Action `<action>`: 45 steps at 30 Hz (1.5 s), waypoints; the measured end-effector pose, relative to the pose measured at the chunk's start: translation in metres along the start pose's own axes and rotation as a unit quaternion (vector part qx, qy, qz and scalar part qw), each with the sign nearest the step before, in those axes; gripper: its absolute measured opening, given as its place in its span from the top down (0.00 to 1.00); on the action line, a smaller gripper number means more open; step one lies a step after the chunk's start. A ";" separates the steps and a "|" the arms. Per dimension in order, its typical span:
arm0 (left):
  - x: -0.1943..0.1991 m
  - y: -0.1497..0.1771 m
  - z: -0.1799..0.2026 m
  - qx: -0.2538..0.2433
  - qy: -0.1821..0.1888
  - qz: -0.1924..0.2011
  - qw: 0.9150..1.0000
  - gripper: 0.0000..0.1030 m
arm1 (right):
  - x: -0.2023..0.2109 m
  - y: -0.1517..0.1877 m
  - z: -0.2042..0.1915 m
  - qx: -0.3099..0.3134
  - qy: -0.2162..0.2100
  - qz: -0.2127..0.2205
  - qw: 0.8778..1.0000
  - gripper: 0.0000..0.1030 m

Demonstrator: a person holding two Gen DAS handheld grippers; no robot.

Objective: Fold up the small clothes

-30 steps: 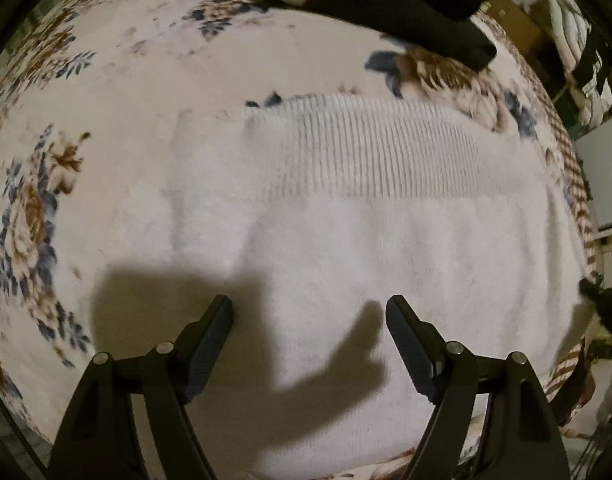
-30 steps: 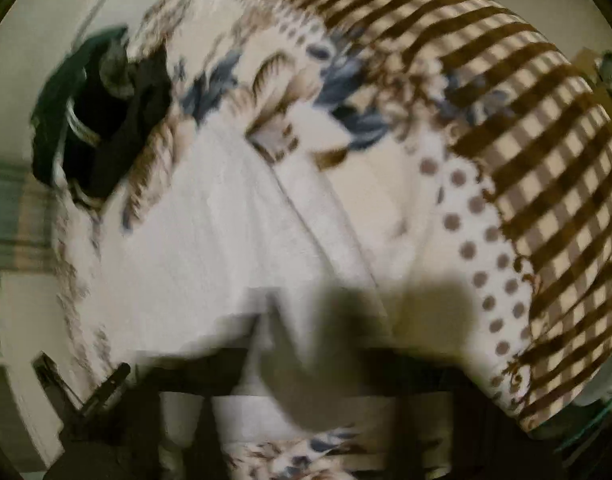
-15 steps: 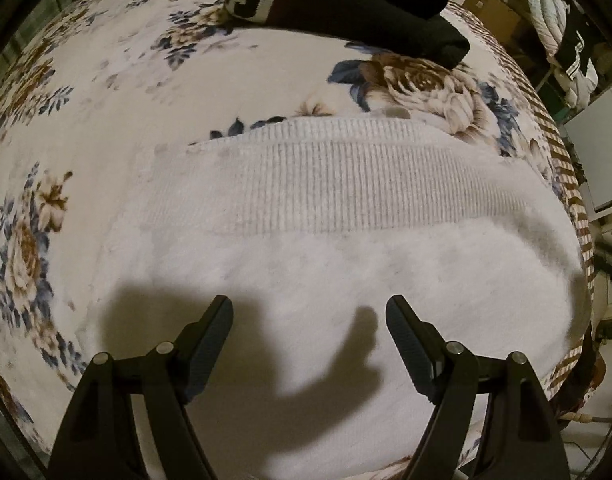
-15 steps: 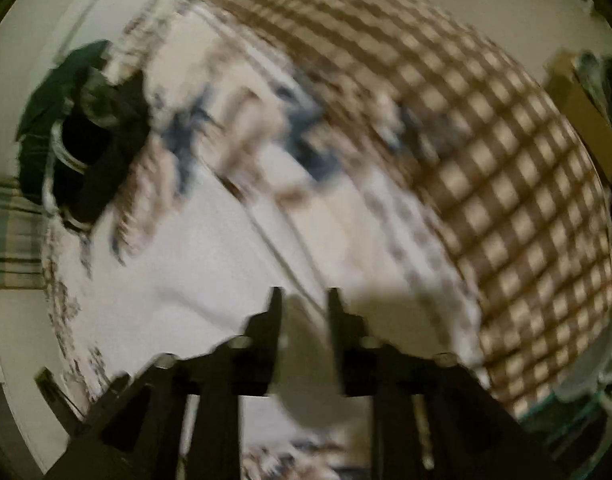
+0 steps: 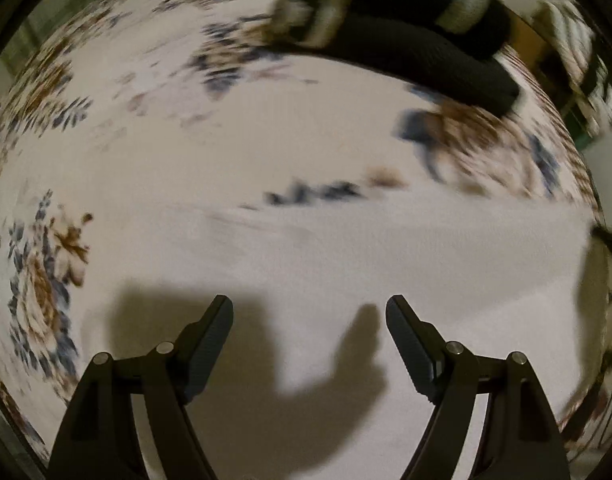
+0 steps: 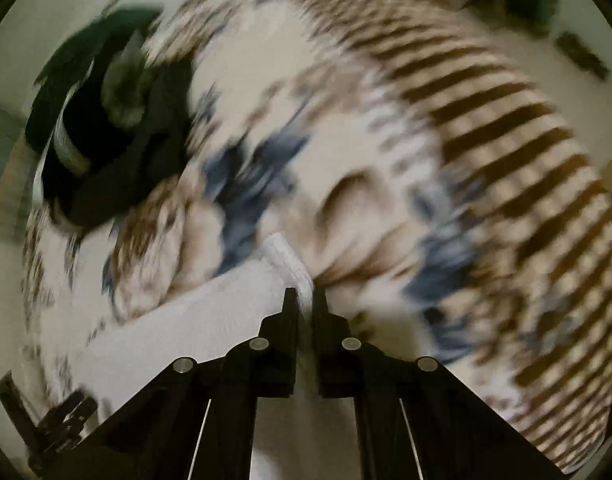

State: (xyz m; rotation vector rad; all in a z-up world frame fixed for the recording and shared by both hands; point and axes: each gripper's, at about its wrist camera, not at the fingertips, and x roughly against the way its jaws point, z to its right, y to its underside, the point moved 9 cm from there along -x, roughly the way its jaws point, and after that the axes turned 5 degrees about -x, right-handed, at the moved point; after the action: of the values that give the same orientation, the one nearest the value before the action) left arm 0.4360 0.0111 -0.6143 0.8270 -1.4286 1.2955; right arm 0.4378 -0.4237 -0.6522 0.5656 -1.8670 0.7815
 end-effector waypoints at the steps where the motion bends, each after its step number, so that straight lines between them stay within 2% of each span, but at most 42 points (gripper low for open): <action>1: -0.007 -0.005 -0.015 0.017 -0.002 -0.005 1.000 0.24 | -0.003 -0.002 0.008 -0.005 0.016 0.000 1.000 0.94; 6: -0.037 -0.018 -0.059 0.070 -0.004 -0.028 0.997 0.24 | -0.022 0.003 0.013 0.011 0.050 -0.015 0.999 0.94; 9: -0.044 -0.020 -0.063 0.065 -0.002 -0.035 0.997 0.24 | -0.029 0.010 0.013 0.011 0.049 -0.037 0.998 0.93; 10: -0.038 -0.021 -0.059 0.055 -0.006 -0.031 0.998 0.24 | -0.027 0.013 0.013 0.001 0.036 -0.051 0.998 0.91; 11: -0.032 -0.021 -0.055 0.049 -0.005 -0.025 0.998 0.24 | -0.024 0.017 0.014 -0.006 0.030 -0.058 0.998 0.78; 12: -0.023 -0.021 -0.050 0.043 -0.001 -0.017 0.999 0.24 | -0.016 0.022 0.016 -0.018 0.018 -0.064 0.998 0.58; 13: -0.009 -0.019 -0.041 0.038 0.005 -0.006 0.999 0.24 | -0.001 0.028 0.021 -0.033 -0.002 -0.058 0.998 0.50; 14: 0.000 -0.015 -0.033 0.035 0.012 -0.001 0.999 0.24 | 0.017 0.037 0.028 -0.047 -0.019 -0.046 0.998 0.34; 15: 0.009 -0.010 -0.024 0.032 0.019 0.002 0.999 0.24 | 0.031 0.048 0.036 -0.060 -0.029 -0.038 0.997 0.24; 18: 0.032 0.018 0.011 0.022 0.037 0.001 0.999 0.24 | 0.065 0.092 0.068 -0.106 -0.040 -0.029 0.993 0.23; 21: 0.036 0.052 0.046 0.017 0.056 -0.020 0.998 0.15 | 0.078 0.148 0.098 -0.170 -0.062 -0.030 0.983 0.22; 24: 0.020 0.084 0.071 0.012 0.061 -0.055 0.996 0.13 | 0.068 0.190 0.121 -0.237 -0.104 -0.032 0.965 0.22; 25: 0.010 0.097 0.078 0.009 0.060 -0.071 0.996 0.13 | 0.059 0.203 0.126 -0.265 -0.125 -0.034 0.955 0.22; 27: 0.001 0.103 0.083 0.005 0.049 -0.077 0.996 0.12 | 0.044 0.216 0.128 -0.299 -0.170 -0.032 0.939 0.22; 29: -0.004 0.104 0.085 0.001 0.045 -0.072 0.996 0.05 | 0.034 0.221 0.123 -0.311 -0.203 -0.024 0.928 0.22; 32: -0.012 0.104 0.085 0.005 0.048 -0.079 0.996 0.00 | 0.026 0.220 0.110 -0.298 -0.232 -0.001 0.926 0.22; 36: -0.019 0.105 0.083 0.000 0.043 -0.092 0.995 0.00 | 0.015 0.213 0.103 -0.296 -0.239 0.023 0.925 0.22; 41: -0.027 0.109 0.081 0.000 0.041 -0.104 0.994 0.00 | 0.014 0.194 0.103 -0.318 -0.280 0.057 0.904 0.20; 43: -0.029 0.110 0.078 0.003 0.040 -0.106 0.994 0.00 | 0.017 0.187 0.101 -0.314 -0.295 0.071 0.900 0.15; 45: -0.030 0.111 0.077 0.007 0.037 -0.108 0.993 0.00 | 0.015 0.181 0.097 -0.303 -0.302 0.078 0.900 0.08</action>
State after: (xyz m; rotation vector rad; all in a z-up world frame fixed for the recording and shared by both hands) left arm 0.3233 -0.0464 -0.6699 0.9064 -1.2377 1.1601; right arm 0.2488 -0.3710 -0.7149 0.2624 -2.6020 0.0684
